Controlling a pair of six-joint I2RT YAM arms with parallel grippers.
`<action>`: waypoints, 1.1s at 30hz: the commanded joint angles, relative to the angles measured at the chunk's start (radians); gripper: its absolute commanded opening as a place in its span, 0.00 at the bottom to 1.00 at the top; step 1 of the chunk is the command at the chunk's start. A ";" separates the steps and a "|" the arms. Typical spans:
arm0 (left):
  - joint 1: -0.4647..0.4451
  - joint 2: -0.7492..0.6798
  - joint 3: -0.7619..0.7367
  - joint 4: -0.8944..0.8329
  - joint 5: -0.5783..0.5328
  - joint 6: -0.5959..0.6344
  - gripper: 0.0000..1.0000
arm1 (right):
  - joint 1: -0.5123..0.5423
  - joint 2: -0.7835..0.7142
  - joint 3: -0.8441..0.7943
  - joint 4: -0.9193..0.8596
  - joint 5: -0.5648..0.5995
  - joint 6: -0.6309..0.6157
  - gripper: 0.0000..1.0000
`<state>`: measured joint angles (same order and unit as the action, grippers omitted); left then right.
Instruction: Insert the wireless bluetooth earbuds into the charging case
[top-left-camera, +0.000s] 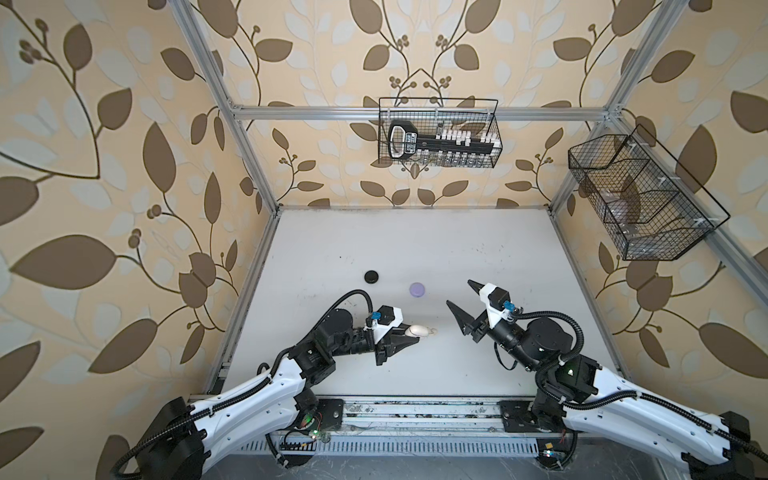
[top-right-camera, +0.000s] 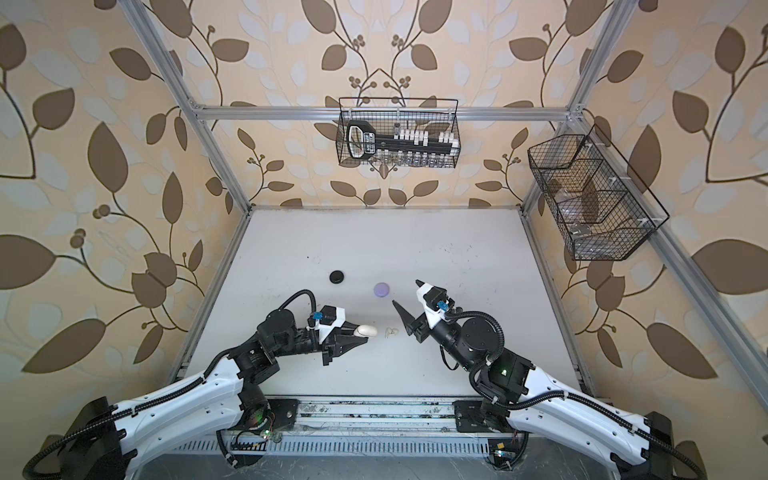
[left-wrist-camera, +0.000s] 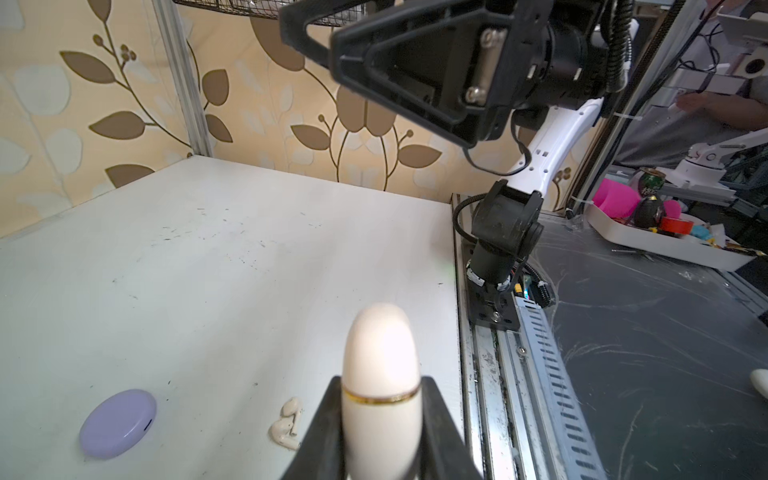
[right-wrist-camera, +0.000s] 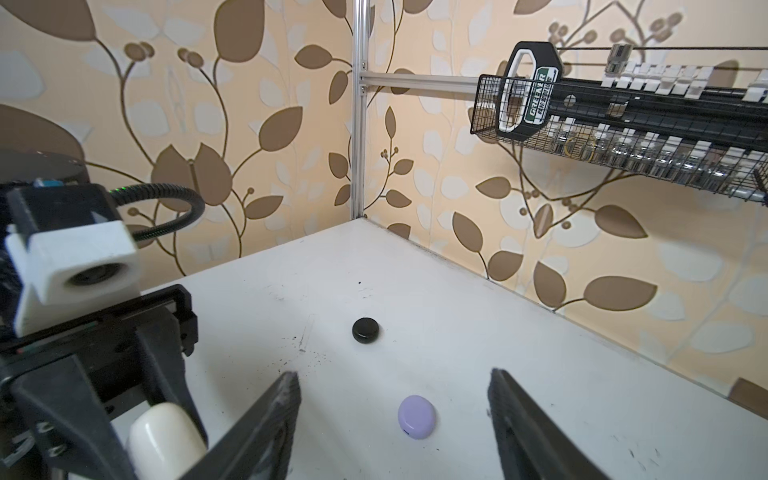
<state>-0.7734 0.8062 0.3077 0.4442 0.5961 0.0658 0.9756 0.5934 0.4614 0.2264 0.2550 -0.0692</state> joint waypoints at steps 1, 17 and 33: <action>-0.006 -0.017 0.030 0.049 -0.022 -0.017 0.00 | -0.003 -0.009 -0.023 0.010 -0.225 -0.017 0.74; -0.006 -0.121 -0.018 0.065 0.034 -0.018 0.00 | 0.202 0.220 0.099 -0.058 -0.078 -0.131 0.64; -0.006 -0.047 0.014 0.065 0.140 0.005 0.00 | 0.128 0.216 0.107 -0.054 -0.057 -0.054 0.49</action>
<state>-0.7708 0.7559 0.3035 0.4789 0.6350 0.0475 1.1378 0.8196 0.5270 0.1474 0.1322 -0.1452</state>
